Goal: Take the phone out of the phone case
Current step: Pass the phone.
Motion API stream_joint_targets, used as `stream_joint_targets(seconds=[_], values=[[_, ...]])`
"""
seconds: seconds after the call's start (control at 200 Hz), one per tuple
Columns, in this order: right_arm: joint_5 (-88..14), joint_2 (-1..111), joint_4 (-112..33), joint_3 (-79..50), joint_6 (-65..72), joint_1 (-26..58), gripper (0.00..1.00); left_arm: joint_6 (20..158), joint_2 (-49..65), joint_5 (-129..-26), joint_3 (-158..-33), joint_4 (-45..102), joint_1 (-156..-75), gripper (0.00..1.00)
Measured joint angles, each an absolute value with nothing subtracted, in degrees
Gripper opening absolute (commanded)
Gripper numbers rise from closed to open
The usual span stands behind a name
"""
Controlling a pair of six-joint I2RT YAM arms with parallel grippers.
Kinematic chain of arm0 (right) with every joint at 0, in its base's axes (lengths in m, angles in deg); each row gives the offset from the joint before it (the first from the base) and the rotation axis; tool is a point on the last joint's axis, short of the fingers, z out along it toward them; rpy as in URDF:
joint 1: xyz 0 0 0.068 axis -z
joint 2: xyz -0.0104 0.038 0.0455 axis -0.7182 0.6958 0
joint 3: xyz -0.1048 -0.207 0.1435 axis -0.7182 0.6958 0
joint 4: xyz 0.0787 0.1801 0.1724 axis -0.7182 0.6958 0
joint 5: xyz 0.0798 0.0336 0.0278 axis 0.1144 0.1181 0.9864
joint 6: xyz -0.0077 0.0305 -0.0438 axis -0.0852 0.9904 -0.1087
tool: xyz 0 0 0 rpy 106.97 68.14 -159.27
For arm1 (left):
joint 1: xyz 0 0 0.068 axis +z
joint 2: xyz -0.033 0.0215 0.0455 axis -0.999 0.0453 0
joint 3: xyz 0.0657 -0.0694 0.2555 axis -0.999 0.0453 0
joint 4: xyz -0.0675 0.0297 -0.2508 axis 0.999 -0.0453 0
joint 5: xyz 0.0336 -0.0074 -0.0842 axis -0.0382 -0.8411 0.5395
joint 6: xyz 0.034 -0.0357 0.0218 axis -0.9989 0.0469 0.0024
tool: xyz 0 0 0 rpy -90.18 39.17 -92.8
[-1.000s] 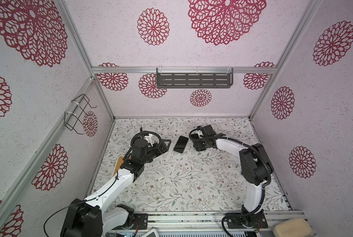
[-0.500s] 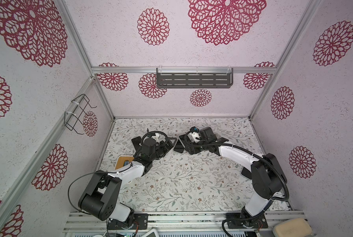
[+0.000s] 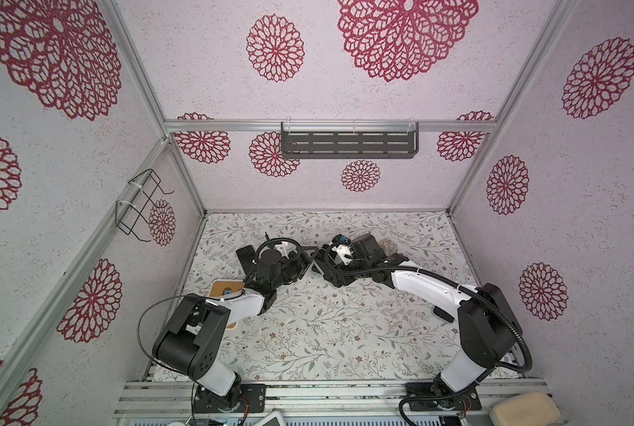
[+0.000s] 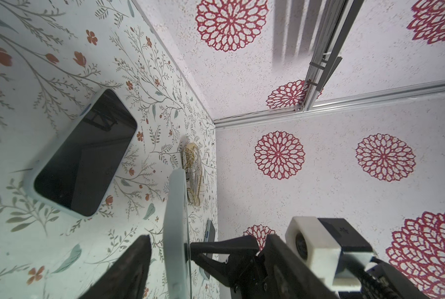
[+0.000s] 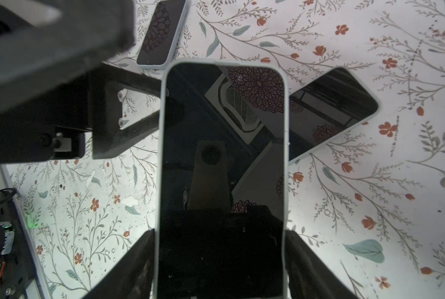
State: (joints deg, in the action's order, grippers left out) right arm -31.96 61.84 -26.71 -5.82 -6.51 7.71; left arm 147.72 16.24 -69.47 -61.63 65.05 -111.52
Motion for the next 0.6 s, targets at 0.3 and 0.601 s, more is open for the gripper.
stream_joint_targets(seconds=[0.3, 0.601], values=[[-30.88, 61.68, -27.06, -5.8, -6.73, 7.05, 0.3, 150.23, 17.81, -68.14, -60.54, 68.6, -111.52, 0.41], [-30.95, 61.68, -27.61, -5.82, -6.79, 6.7, 0.29, 151.0, 17.81, -67.92, -59.01, 69.64, -111.46, 0.16]])
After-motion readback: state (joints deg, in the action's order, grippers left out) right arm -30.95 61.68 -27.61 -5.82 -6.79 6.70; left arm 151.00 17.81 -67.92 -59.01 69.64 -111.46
